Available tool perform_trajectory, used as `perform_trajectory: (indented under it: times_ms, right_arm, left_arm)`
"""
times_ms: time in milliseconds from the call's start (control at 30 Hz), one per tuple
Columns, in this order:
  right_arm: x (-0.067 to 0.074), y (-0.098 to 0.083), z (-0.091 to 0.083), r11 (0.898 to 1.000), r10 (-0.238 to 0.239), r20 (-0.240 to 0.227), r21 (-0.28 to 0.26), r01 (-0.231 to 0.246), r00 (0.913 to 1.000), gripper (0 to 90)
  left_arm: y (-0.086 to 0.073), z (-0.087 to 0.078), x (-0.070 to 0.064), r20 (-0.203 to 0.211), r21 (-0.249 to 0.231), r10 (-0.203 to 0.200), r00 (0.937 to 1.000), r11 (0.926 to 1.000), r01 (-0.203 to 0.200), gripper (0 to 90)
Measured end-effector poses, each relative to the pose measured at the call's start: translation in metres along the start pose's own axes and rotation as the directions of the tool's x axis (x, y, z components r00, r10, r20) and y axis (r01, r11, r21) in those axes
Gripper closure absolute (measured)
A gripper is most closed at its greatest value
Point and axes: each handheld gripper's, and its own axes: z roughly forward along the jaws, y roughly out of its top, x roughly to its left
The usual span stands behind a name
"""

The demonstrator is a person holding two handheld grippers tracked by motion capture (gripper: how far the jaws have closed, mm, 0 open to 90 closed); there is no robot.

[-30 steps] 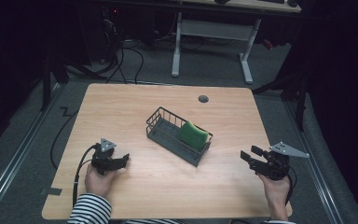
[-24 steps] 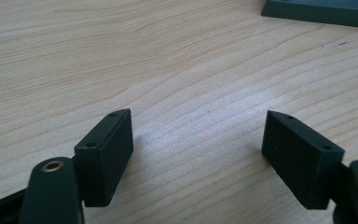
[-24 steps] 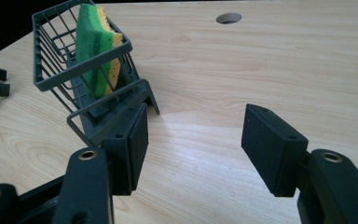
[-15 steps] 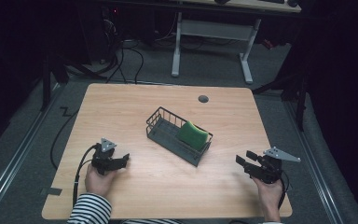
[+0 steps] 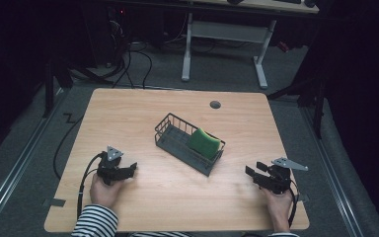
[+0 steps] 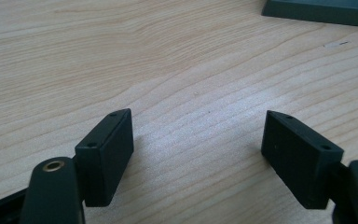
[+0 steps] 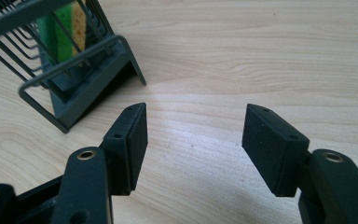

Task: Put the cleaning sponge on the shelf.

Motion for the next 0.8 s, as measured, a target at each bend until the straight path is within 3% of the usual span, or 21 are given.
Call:
perform_trajectory:
  times_ms: [367,533,800]
  right_arm:
    - [0.001,-0.006,0.016,0.998,-0.025,0.027,0.056,0.023,0.9993,40.3]
    - [0.004,-0.008,0.026,0.994,-0.065,0.082,0.095,0.057,0.9945,40.0]
    - [0.007,-0.009,0.035,0.991,-0.087,0.112,0.108,0.075,0.9899,39.6]
  left_arm:
    - [0.0,0.0,0.0,0.0,0.0,0.0,1.0,1.0,0.0,25.7]
    - [0.0,0.0,0.0,0.0,0.0,0.001,1.0,1.0,-0.001,25.7]
    - [0.0,0.0,0.0,0.0,0.0,0.001,1.0,1.0,-0.001,25.6]
